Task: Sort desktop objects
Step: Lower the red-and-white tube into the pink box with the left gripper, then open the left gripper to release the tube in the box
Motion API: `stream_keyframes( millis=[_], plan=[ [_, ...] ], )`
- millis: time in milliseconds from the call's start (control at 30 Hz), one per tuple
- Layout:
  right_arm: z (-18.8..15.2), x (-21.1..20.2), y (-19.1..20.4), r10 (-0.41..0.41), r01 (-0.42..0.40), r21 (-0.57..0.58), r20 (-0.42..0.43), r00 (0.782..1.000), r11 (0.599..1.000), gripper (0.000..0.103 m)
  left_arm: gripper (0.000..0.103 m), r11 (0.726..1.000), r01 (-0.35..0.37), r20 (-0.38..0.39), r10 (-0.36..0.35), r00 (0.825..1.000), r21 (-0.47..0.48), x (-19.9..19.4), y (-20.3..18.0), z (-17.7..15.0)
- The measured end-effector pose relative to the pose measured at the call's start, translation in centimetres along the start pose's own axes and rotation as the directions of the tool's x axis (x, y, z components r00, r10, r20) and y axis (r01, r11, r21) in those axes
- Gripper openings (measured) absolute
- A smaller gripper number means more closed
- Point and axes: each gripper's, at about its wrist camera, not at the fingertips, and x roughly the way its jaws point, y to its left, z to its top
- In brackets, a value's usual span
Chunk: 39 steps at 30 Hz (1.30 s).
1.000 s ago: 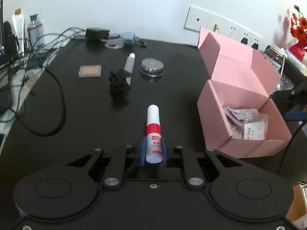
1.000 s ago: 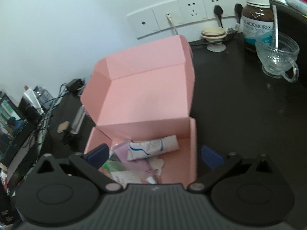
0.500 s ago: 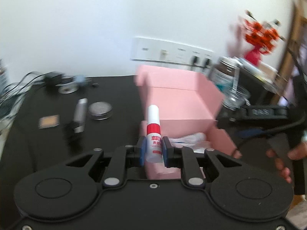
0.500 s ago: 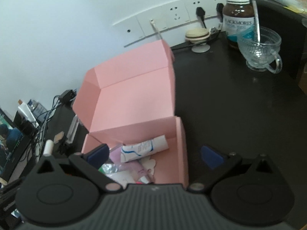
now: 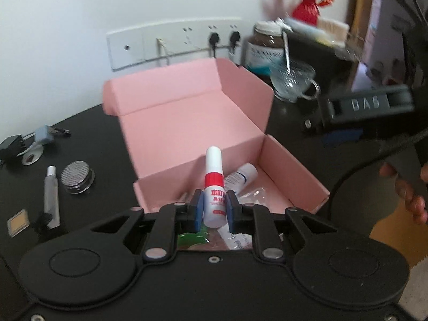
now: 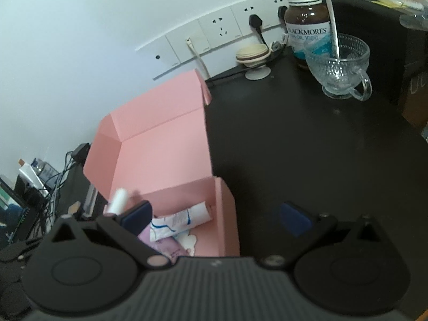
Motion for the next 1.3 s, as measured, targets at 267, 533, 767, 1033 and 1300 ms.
stream_keyframes(
  millis=[267,533,767,1033,1300],
  plan=[
    [0.6,0.4,-0.6,-0.001,0.001,0.008,-0.001,1.000,1.000,0.102,0.018,1.000,0.015,-0.099,-0.017,0.995,-0.017,2.2,0.1,0.0],
    [0.5,0.9,-0.1,0.019,-0.019,-0.017,-0.019,1.000,1.000,0.102,0.023,0.992,-0.030,-0.127,0.014,0.992,-0.124,3.8,2.2,-0.3],
    [0.2,1.2,0.5,0.015,-0.017,-0.059,-0.030,0.999,0.998,0.102,0.025,0.994,-0.051,-0.127,0.038,0.991,-0.100,4.9,1.4,-0.2],
    [0.2,1.1,0.5,0.012,-0.014,-0.063,-0.031,0.999,0.998,0.102,0.033,0.991,-0.092,-0.147,0.076,0.986,-0.102,5.9,0.8,0.7],
    [0.2,1.0,0.6,0.016,-0.018,-0.070,-0.022,1.000,0.997,0.102,0.050,0.982,-0.162,-0.146,0.147,0.978,-0.095,7.2,0.1,1.5]
  ],
)
